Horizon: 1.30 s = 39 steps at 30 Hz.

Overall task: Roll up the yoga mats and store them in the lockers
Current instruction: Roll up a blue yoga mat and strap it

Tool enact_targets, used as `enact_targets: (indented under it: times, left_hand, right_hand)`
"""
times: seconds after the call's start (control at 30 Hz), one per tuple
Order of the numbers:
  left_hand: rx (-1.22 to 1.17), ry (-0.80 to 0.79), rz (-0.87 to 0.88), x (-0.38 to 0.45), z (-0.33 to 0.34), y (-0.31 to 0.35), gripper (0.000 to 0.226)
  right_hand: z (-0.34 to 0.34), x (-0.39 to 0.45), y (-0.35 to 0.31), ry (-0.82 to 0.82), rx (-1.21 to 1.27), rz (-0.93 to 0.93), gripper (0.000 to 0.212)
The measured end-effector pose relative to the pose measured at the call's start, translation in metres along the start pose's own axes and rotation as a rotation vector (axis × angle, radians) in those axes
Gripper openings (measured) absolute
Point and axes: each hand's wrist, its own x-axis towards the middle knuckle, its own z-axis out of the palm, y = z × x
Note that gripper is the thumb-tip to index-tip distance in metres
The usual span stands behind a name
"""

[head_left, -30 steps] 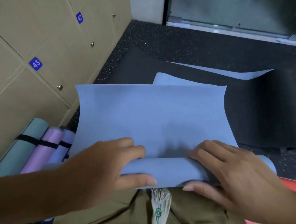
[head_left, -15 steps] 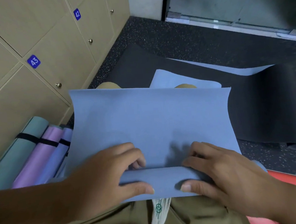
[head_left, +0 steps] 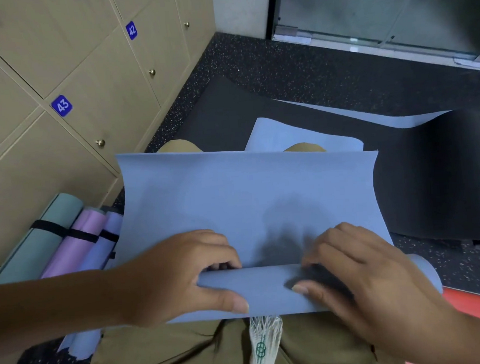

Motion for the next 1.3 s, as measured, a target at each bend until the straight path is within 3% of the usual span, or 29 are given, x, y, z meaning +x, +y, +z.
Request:
enact_targets:
  times: [0.23,0.33,0.43,0.7,0.83,0.97,1.2,1.3]
  left_hand:
    - [-0.113,-0.089,-0.096,0.010,-0.010,-0.002,0.030]
    - [-0.091,0.079,-0.072,0.006,-0.006,0.001,0.040]
    - [0.071,0.277,0.046,0.000,0.001,0.008,0.034]
    - [0.244,0.363,0.172,-0.004,0.015,0.001,0.047]
    - [0.176,0.308,0.116,0.001,0.008,-0.002,0.045]
    - [0.007,0.217,-0.012,0.013,-0.005,-0.007,0.049]
    - [-0.152,0.113,-0.083,0.037,-0.023,-0.018,0.022]
    - [-0.075,0.219,-0.046,0.037,-0.021,-0.019,0.027]
  right_hand:
    - [0.009,-0.005,0.003,0.025,-0.002,0.034,0.041]
    - [0.005,0.005,0.008,-0.074,0.089,0.092,0.036]
    - [0.000,0.018,0.015,-0.193,0.159,0.169,0.032]
    - [-0.007,0.045,0.029,-0.365,0.375,0.293,0.038]
    - [-0.002,0.035,0.024,-0.175,0.093,0.165,0.031]
    - [0.005,0.021,0.019,-0.026,-0.022,0.045,0.029]
    - [0.024,0.010,0.018,0.037,-0.120,0.076,0.043]
    - [0.024,0.016,0.022,0.010,-0.087,0.108,0.042]
